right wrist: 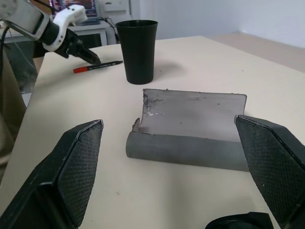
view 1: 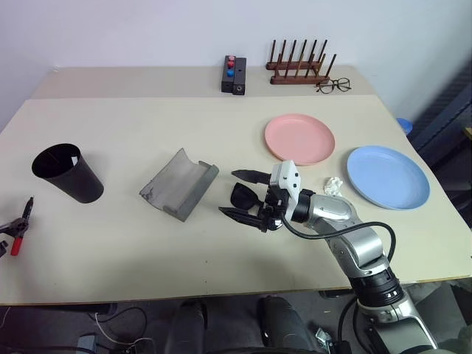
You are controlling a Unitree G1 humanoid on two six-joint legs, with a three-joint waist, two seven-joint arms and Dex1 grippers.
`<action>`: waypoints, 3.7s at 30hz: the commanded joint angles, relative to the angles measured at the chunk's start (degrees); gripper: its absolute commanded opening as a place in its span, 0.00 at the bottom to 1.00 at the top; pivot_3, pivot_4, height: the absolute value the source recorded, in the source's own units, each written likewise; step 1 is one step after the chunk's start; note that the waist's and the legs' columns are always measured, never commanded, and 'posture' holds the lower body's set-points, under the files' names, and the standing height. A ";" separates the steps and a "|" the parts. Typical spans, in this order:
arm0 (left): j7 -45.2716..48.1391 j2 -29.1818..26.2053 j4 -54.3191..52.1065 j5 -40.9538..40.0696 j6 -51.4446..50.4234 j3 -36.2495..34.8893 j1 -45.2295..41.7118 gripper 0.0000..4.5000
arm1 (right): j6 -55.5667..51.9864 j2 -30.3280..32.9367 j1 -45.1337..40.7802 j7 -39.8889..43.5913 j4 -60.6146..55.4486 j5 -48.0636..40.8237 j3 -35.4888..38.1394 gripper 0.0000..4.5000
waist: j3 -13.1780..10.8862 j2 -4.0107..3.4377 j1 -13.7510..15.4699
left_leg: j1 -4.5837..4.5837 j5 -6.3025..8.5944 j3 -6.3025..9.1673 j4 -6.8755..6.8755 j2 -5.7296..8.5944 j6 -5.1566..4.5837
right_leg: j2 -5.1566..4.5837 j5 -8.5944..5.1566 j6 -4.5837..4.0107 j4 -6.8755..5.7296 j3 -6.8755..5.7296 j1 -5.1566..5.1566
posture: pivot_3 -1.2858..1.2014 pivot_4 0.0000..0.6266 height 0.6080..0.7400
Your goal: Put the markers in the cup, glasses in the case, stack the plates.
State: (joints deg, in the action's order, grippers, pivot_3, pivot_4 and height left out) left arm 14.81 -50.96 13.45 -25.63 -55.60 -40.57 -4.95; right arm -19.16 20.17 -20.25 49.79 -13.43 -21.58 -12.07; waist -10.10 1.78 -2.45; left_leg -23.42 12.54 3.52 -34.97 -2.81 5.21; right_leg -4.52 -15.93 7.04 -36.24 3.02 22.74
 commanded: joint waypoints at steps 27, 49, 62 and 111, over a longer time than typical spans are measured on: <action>-12.75 6.06 0.26 5.80 21.65 -5.86 -14.92 0.00 | -1.07 -2.90 -4.35 -1.82 -3.81 -7.67 3.94 1.00 | 0.00 0.11 0.13 | 0.01 -0.08 0.01 -0.07 -0.02 0.11 | 0.02 0.12 0.25 -0.14 0.00 -0.04 | 0.52 0.24 1.00; -5.23 14.72 -20.32 2.19 42.53 3.25 -17.54 0.00 | 1.05 -6.46 -1.52 -4.43 -4.13 -7.32 2.82 1.00 | -0.04 0.07 -0.09 | 0.02 -0.13 0.00 -0.05 -0.02 0.19 | 0.03 0.14 0.30 -0.11 0.01 -0.08 | 0.52 0.24 1.00; -5.42 21.13 -21.15 3.09 44.83 4.95 -10.30 0.00 | 2.23 -6.61 -1.55 -4.24 -3.39 -7.15 2.39 1.00 | -0.04 0.07 0.10 | 0.01 -0.13 0.01 -0.08 -0.02 0.19 | 0.04 0.14 0.30 -0.11 0.01 -0.10 | 0.52 0.24 1.00; -3.35 22.48 -39.70 -20.77 -20.97 33.26 -20.45 0.99 | 6.54 12.02 7.30 -2.31 -1.33 0.00 13.05 1.00 | -0.25 -0.19 1.18 | -0.05 -0.13 0.03 -0.13 0.00 0.19 | 0.07 0.10 0.31 0.02 0.05 -0.13 | 0.52 0.24 1.00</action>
State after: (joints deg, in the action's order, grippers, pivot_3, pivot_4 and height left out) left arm 12.39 -28.60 -24.93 -45.76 -74.62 -7.12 -24.53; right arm -13.25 31.75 -12.85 47.50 -11.73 -20.98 -0.47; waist -10.35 1.59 -1.27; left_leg -23.45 12.40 3.55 -35.10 -2.82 5.39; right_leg -4.45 -15.83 7.35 -36.22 3.07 22.61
